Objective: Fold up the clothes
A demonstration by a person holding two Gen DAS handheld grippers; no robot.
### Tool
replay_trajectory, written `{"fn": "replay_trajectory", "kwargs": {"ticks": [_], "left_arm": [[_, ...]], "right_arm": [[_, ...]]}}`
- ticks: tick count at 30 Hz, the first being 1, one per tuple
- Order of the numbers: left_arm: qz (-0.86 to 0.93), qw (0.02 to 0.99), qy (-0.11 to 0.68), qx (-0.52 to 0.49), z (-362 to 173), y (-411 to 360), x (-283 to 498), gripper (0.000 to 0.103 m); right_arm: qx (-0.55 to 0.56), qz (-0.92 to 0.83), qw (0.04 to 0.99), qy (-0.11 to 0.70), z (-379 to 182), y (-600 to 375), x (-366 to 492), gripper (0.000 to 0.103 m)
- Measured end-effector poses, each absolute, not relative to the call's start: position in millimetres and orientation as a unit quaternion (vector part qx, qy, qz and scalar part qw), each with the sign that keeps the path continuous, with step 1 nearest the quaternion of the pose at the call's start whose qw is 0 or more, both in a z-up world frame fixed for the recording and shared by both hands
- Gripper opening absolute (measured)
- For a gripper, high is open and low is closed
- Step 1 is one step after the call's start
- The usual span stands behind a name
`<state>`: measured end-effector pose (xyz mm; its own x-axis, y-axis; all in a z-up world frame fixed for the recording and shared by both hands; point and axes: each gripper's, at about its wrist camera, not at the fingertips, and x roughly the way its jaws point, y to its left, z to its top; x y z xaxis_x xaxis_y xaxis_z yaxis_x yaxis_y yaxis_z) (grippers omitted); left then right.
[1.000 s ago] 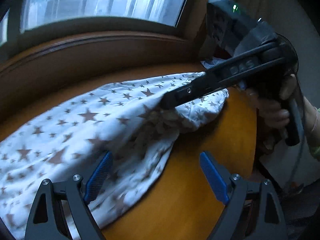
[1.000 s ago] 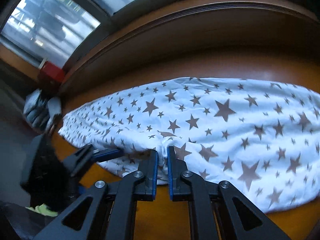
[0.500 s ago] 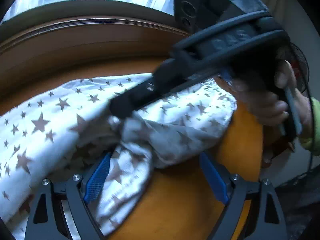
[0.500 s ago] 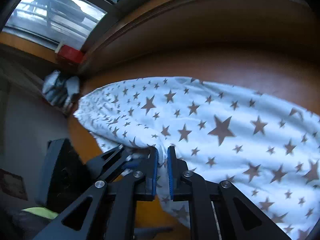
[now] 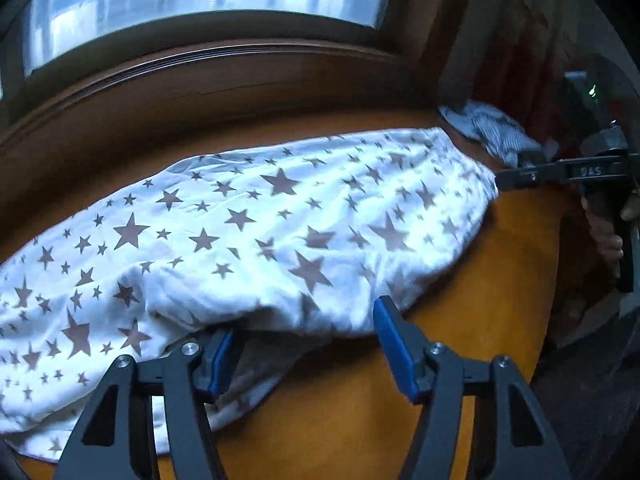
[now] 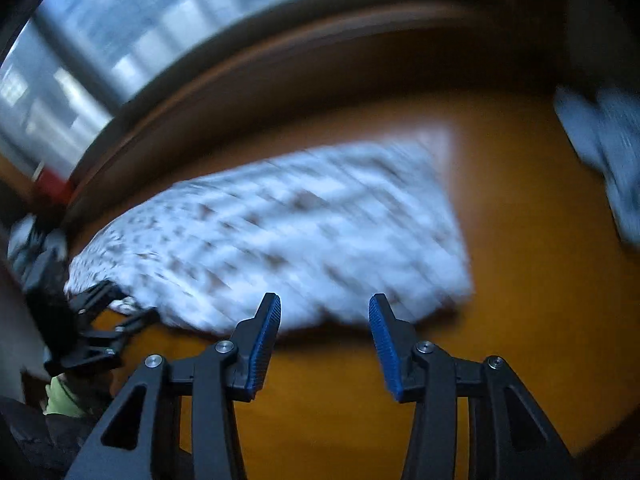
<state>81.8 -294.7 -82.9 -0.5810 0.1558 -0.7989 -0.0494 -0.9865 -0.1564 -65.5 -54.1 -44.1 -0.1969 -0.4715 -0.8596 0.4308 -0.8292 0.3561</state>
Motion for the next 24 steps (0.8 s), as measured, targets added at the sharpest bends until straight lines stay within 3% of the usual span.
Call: {"fn": "replay_trajectory", "kwargs": {"ticks": [6,12,15,17,20,24], "left_arm": [[0.884,0.08,-0.067,-0.455,-78.4,-288.1,76.6,0.06],[0.875,0.101,-0.063,-0.469,-90.8,-286.4,72.8,0.06],[0.879,0.094,-0.071,-0.463,-89.6,-294.8,72.8,0.06],[0.883,0.087,-0.085,-0.454,-85.8,-303.3,70.7,0.06],[0.888,0.09,-0.123,-0.434,-75.1,-317.0,68.5,0.06],[0.886,0.094,-0.159,-0.425,-70.5,-331.4,62.9,0.06]], "right_arm": [[0.593,-0.731,0.298,-0.157,-66.6,-25.9,-78.2,0.046],[0.604,-0.722,0.268,-0.206,-82.3,-42.5,-116.8,0.046],[0.579,-0.746,0.251,-0.214,-66.5,-46.1,-135.2,0.041],[0.567,-0.771,0.223,-0.187,-53.4,-51.3,-146.6,0.041],[0.513,-0.823,0.234,-0.064,-18.5,-76.6,-132.1,0.041],[0.446,-0.802,0.386,0.098,5.8,-140.3,-67.4,0.041]]}}
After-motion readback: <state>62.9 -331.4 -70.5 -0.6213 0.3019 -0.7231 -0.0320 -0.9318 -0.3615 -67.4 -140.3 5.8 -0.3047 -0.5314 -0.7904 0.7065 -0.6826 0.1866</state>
